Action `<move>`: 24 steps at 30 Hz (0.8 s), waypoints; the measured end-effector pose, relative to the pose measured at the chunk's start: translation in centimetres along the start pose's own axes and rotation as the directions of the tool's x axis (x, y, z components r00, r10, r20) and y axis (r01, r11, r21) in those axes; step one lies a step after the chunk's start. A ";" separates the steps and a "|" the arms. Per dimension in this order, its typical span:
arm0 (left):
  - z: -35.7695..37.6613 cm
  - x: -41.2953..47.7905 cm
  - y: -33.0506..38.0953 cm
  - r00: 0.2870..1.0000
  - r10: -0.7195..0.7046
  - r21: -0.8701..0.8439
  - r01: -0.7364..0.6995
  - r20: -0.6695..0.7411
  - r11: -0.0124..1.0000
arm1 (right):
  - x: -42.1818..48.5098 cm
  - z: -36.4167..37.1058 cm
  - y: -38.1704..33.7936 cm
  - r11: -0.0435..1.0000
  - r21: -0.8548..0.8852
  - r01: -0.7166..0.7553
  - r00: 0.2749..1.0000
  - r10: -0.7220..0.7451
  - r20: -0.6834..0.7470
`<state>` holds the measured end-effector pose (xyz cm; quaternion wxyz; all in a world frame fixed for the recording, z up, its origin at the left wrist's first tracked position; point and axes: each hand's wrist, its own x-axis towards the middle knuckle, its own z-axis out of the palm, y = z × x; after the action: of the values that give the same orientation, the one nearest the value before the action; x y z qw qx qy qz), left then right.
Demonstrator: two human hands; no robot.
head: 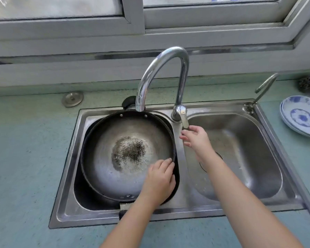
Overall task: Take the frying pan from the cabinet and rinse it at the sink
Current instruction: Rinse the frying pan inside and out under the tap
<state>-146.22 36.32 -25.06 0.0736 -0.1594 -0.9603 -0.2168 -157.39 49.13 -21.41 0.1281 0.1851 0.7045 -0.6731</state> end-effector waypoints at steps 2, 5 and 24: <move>0.3 0.5 0.6 1.000 -0.028 0.006 0.028 0.013 1.000 | 0.7 -0.3 -0.1 1.000 0.022 -0.019 1.000 0.018 0.016; 0.6 0.7 1.1 0.999 -0.052 0.034 0.051 0.017 0.998 | 1.4 -0.7 -0.4 0.998 0.059 -0.029 0.999 0.027 0.036; 2.1 1.0 1.4 0.991 -0.126 0.079 0.123 0.041 0.989 | 1.6 -1.2 -1.6 0.992 0.101 0.069 0.991 -0.080 0.104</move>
<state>-146.81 38.73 -26.15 0.0438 -0.1013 -0.9774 -0.1803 -159.48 50.43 -20.56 0.1315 0.1282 0.6694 -0.7199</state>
